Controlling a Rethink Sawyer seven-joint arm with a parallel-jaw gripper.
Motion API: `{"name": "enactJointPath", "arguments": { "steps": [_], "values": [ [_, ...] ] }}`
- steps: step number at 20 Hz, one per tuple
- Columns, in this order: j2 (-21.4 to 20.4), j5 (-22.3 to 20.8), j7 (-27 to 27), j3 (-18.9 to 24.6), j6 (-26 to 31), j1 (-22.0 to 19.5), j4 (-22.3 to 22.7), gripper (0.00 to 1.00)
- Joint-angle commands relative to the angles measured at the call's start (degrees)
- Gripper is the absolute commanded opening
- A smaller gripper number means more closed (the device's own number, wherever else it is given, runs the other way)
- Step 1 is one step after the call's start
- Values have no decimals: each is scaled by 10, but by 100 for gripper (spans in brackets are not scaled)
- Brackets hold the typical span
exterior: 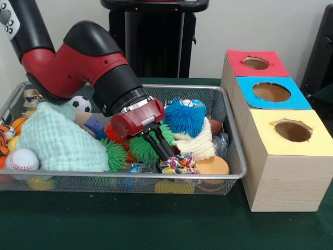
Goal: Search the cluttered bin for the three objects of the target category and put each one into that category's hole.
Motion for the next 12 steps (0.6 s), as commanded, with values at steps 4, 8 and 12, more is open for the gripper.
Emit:
{"name": "enactJointPath", "arguments": {
  "steps": [4, 8, 12],
  "values": [
    [34, -55, -155, 23, 72, 8, -75, 0],
    [22, -61, -139, 19, 72, 17, -77, 0],
    [-8, -74, -100, -5, 63, 40, -85, 0]
  ]
}}
